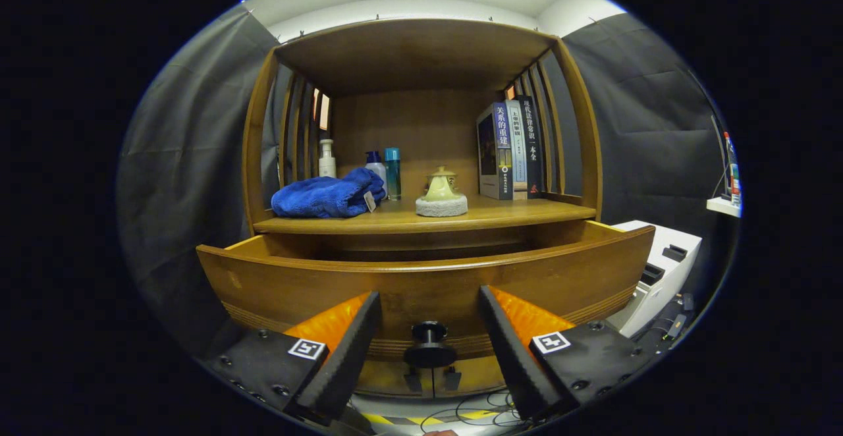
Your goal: Pull open the drawer, take out the items inside it, and place them on the countertop above the cabinet.
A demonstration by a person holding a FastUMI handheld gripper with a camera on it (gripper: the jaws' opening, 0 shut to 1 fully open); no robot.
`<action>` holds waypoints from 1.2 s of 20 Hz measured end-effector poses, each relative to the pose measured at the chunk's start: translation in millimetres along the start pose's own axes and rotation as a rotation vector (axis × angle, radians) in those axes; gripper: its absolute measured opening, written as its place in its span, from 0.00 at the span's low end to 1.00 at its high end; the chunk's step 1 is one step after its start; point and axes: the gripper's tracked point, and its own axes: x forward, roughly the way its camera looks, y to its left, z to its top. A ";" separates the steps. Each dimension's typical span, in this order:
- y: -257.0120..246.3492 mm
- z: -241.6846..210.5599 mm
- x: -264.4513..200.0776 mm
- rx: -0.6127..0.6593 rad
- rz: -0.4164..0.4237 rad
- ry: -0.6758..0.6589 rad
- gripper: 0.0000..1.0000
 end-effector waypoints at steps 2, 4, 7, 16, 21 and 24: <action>-1.0 2.3 14.2 -0.016 0.001 -0.009 0.98; -0.1 4.9 30.4 -0.031 -0.001 -0.025 0.98; -0.1 6.9 52.1 -0.040 0.000 -0.043 0.98; 1.0 11.0 96.5 -0.043 -0.006 -0.030 0.98; 0.1 6.7 91.6 -0.043 -0.040 -0.032 0.98; 9.3 36.2 64.5 0.012 -0.013 -0.086 0.98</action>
